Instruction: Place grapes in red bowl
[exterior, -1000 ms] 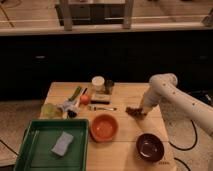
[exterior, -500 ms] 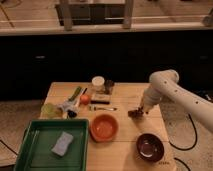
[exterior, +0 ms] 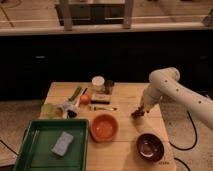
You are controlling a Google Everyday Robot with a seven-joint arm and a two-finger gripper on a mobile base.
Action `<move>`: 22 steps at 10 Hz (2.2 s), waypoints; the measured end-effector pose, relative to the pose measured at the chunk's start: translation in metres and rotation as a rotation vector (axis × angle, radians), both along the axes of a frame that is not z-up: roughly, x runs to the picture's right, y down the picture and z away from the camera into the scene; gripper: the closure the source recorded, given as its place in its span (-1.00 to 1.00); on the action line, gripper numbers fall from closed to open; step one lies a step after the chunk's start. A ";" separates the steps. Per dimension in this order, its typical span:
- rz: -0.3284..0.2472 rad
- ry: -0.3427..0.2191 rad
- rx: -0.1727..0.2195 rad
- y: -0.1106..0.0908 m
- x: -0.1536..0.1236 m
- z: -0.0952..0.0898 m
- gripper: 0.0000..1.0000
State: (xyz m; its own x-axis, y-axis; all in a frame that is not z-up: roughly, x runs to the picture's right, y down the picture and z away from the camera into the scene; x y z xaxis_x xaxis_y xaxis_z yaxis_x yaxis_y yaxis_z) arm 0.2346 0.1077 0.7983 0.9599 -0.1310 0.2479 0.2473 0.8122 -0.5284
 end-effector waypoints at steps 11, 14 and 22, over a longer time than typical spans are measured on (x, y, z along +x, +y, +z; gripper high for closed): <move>-0.128 -0.047 0.022 -0.003 -0.007 -0.057 0.92; -0.153 -0.065 0.024 0.003 -0.006 -0.072 0.92; -0.228 -0.120 0.030 0.015 -0.014 -0.106 0.92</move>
State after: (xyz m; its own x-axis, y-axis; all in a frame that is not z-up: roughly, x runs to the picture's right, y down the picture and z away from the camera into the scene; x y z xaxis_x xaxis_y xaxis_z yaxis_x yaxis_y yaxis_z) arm 0.2203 0.1227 0.6923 0.8684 -0.3500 0.3513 0.4857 0.7432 -0.4602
